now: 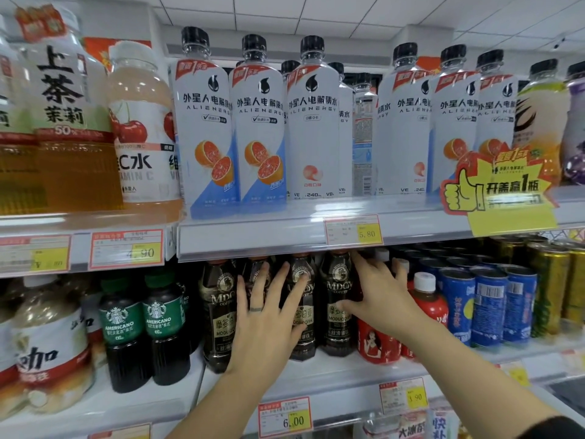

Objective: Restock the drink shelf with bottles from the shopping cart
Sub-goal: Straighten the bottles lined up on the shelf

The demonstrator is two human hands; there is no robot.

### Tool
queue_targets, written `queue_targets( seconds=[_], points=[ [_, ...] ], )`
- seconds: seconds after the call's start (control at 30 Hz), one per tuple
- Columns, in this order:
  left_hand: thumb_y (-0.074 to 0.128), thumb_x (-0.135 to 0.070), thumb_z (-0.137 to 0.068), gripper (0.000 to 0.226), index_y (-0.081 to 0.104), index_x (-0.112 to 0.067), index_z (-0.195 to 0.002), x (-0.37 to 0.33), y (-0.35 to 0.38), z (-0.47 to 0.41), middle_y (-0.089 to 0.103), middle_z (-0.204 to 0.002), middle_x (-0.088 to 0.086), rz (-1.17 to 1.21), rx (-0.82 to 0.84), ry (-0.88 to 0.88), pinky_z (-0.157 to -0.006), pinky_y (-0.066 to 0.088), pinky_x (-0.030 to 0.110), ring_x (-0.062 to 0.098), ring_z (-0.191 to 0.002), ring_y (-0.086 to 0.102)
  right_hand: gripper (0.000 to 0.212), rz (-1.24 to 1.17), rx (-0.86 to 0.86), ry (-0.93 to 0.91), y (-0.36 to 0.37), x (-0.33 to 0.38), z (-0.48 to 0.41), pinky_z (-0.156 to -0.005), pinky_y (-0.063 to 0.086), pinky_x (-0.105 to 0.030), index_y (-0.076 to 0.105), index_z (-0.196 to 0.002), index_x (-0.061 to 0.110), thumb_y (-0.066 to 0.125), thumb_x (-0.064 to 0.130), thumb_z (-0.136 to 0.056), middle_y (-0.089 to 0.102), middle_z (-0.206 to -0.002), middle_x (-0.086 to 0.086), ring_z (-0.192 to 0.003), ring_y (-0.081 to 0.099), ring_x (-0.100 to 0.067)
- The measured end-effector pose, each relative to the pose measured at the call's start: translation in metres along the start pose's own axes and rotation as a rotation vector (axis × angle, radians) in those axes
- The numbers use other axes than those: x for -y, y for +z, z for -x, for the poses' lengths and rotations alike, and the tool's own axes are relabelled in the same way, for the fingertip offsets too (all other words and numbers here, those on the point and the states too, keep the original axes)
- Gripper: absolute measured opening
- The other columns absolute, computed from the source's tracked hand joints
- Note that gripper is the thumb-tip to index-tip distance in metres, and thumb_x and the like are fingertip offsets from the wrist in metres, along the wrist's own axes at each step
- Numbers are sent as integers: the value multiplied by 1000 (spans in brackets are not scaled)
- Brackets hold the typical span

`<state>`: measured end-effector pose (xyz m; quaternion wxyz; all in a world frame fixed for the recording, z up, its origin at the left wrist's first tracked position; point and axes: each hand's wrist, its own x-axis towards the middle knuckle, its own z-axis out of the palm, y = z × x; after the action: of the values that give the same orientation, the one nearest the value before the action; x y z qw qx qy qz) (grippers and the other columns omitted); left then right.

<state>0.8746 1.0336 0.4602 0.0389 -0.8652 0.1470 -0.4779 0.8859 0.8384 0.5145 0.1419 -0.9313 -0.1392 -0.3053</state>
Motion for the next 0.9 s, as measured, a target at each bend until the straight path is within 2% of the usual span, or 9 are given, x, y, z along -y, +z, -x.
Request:
queue_targets(
  seconds=[0.1,0.17,0.23,0.3,0.4,0.53,0.73,0.83,0.9],
  points=[
    [61,-43,-79,66,38,-25,-138,8,-8,13,40,-140,7,86,-122,-56,-107,24,58,33,-133,33,63,-218,-351,-44,2,8,24,-107,22,-25,44,-132,20,72,33,-77,51,-129,6,-124,40,-11],
    [56,-40,-83,58,38,-24,-135,15,-15,29,39,-139,7,193,-221,-184,-110,25,54,30,-132,34,62,-458,-390,1,14,22,45,-106,18,-11,41,-137,19,69,22,-81,41,-135,11,-129,32,-2],
    [69,-32,-80,67,35,-21,-137,20,-18,43,33,-141,9,312,-228,-369,-106,32,52,30,-131,30,67,-543,-354,36,31,34,56,-106,8,-2,32,-142,21,66,19,-84,28,-144,12,-136,20,0],
    [76,-25,-74,83,28,-21,-142,21,-18,48,23,-145,8,414,-170,-509,-99,38,52,30,-133,23,69,-525,-351,57,41,40,51,-110,5,-6,25,-144,18,62,16,-87,19,-151,3,-141,11,-7],
    [75,-26,-76,95,11,-33,-146,21,-16,46,9,-153,12,491,-48,-595,-96,42,50,34,-138,15,67,-403,-346,73,40,44,30,-113,12,-25,26,-144,12,61,13,-87,17,-153,-13,-144,12,-23],
    [73,-29,-78,102,-7,-42,-139,22,-9,47,-9,-154,6,501,28,-584,-93,46,45,35,-139,18,64,-347,-245,102,33,46,15,-109,24,-29,31,-143,20,58,6,-87,18,-153,-14,-142,14,-27],
    [74,-30,-77,107,-10,-41,-141,25,-2,48,-10,-153,5,454,31,-573,-89,49,45,38,-137,23,63,-328,-264,87,33,42,16,-102,21,-19,40,-138,21,53,-8,-84,25,-150,-10,-137,26,-25],
    [76,-29,-75,108,-6,-38,-145,27,0,48,-6,-153,10,429,15,-554,-87,50,47,41,-135,26,62,-377,-244,98,32,41,15,-108,21,-24,41,-138,21,54,-7,-85,25,-150,-8,-139,25,-24],
    [77,-28,-74,109,-6,-41,-143,27,0,49,-4,-153,10,428,9,-552,-88,51,49,42,-134,28,60,-375,-312,82,31,43,20,-114,24,-34,43,-136,19,59,-3,-83,26,-149,-11,-139,25,-26]
  ],
)
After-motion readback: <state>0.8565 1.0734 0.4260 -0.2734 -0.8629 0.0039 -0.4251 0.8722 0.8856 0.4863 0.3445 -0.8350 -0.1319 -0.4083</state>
